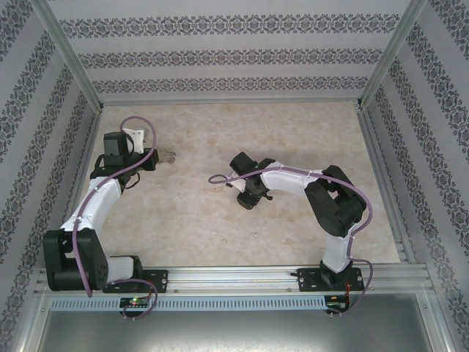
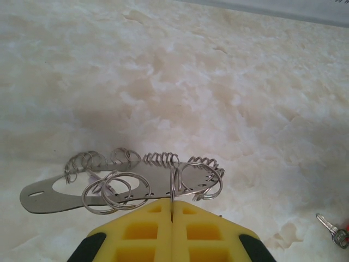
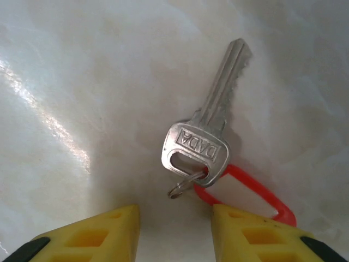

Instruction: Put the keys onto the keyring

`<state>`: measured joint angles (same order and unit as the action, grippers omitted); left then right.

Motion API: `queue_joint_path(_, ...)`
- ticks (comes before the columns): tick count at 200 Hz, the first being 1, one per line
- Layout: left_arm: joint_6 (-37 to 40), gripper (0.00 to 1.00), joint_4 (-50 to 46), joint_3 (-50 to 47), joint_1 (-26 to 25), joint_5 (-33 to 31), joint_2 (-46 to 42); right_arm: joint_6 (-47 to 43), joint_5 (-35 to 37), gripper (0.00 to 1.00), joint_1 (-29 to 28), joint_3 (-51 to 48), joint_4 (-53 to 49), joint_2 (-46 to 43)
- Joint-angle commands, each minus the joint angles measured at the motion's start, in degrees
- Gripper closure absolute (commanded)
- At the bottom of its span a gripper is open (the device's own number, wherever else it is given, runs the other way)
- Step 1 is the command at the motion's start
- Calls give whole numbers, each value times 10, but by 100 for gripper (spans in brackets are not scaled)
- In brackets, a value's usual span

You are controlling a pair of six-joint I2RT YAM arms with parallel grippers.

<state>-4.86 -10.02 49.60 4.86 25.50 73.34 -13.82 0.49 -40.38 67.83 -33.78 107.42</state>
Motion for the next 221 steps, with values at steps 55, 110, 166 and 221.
queue_joint_path(55, 11, 100, -9, 5, -6, 15, -22, -28, 34, 83, -1, 19, 24, 23)
queue_joint_path(110, 17, 100, -10, -4, -6, 16, -33, -31, -17, 98, 17, -23, 61, -43)
queue_joint_path(166, 5, 100, 10, -34, -16, 25, -48, -24, -152, 100, 51, -67, 94, -120)
queue_joint_path(221, 10, 100, 19, -54, -25, 22, -50, 308, -133, 64, 111, 3, 39, -63)
